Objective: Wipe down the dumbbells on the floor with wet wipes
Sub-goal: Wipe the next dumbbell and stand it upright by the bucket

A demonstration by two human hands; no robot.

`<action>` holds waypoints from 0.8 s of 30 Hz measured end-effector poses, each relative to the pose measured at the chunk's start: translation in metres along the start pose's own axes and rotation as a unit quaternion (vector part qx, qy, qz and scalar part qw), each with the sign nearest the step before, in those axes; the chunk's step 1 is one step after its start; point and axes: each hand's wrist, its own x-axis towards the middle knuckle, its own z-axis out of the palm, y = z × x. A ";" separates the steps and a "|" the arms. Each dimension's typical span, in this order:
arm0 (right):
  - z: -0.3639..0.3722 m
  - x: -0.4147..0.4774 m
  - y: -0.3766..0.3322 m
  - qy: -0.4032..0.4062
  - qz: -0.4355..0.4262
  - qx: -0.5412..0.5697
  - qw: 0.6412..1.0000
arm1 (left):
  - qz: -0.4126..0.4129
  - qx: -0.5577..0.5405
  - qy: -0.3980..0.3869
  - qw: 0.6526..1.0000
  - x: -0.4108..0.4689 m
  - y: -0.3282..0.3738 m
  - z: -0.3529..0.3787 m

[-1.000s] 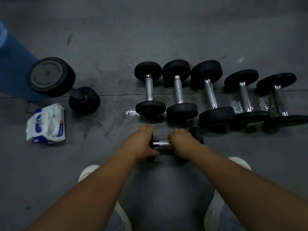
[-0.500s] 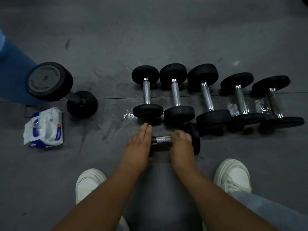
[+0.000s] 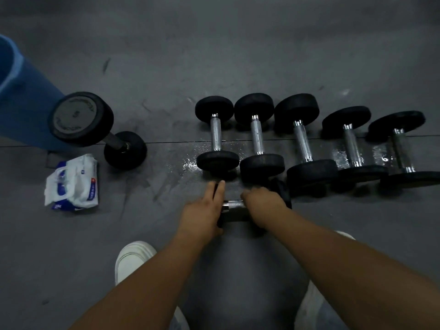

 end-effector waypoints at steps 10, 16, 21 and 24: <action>0.018 -0.014 0.002 0.035 0.040 0.244 0.968 | 0.036 -0.125 -0.048 0.990 -0.011 -0.017 -0.006; 0.038 -0.039 -0.035 0.150 -0.052 0.236 0.959 | 0.041 -0.120 -0.056 0.990 -0.018 -0.014 0.011; 0.042 -0.038 -0.025 0.212 0.088 0.225 0.947 | 0.009 -0.129 -0.049 0.990 -0.010 -0.013 0.011; 0.034 -0.035 -0.037 0.152 -0.044 0.202 0.967 | 0.004 -0.138 -0.059 0.989 -0.005 -0.013 0.008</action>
